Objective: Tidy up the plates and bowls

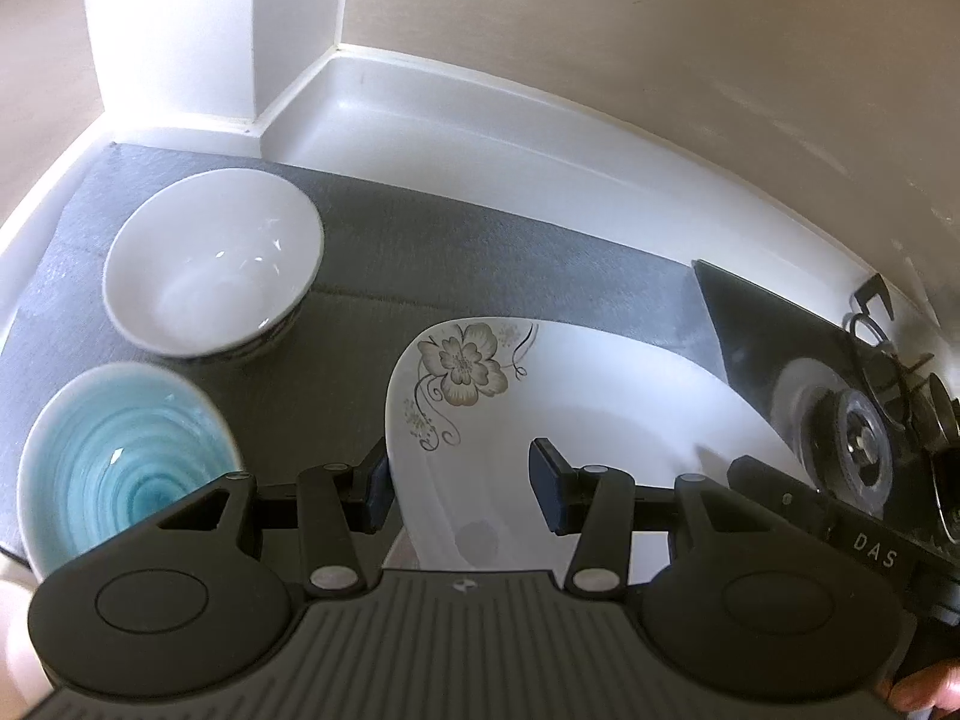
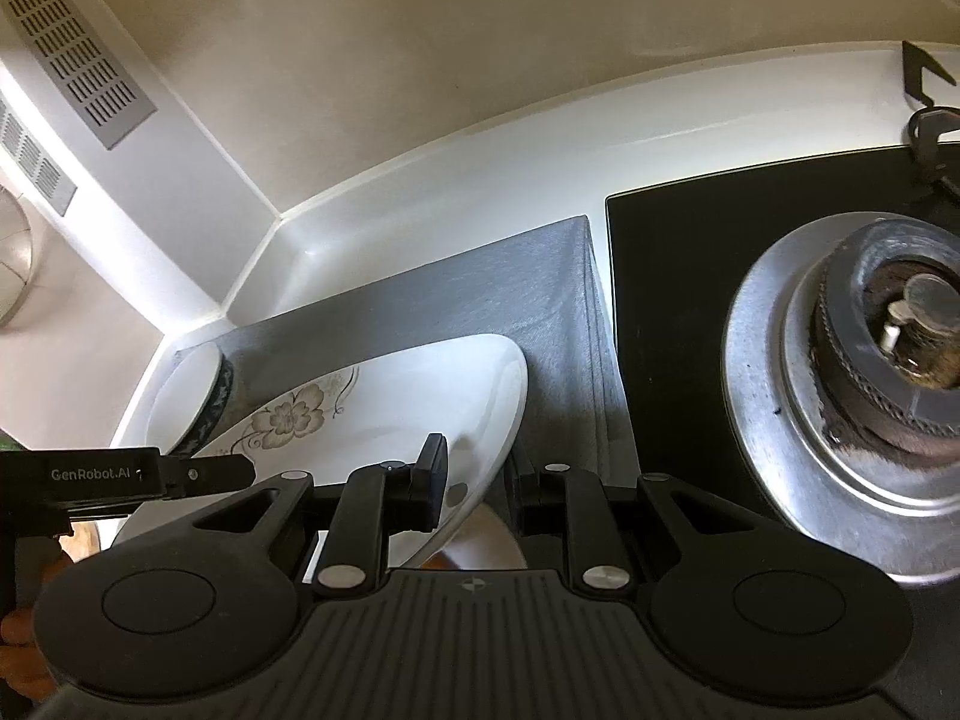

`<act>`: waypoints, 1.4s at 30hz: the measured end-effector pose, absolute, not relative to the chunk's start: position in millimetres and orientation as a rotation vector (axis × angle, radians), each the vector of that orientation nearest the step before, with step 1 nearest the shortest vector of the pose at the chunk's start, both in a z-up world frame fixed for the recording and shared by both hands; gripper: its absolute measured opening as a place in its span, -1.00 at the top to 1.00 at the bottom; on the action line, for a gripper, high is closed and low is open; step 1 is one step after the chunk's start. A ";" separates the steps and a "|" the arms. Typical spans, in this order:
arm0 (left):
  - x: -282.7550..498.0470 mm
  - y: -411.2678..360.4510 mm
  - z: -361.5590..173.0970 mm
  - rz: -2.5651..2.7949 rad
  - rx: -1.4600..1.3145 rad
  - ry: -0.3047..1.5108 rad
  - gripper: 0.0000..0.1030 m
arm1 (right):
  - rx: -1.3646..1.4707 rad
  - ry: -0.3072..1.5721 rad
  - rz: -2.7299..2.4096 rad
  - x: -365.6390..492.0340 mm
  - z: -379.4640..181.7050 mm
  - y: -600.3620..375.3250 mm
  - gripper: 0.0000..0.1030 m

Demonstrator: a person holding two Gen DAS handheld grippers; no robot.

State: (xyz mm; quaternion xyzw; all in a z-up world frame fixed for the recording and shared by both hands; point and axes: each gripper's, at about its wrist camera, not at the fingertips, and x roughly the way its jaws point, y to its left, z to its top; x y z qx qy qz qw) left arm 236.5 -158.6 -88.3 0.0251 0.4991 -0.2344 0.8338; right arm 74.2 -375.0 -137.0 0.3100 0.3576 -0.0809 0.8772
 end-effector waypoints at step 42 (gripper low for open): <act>149.0 -129.0 -104.6 -0.486 0.220 1.048 -0.01 | 0.437 0.755 -0.171 -2.7 -147.0 -306.7 0.47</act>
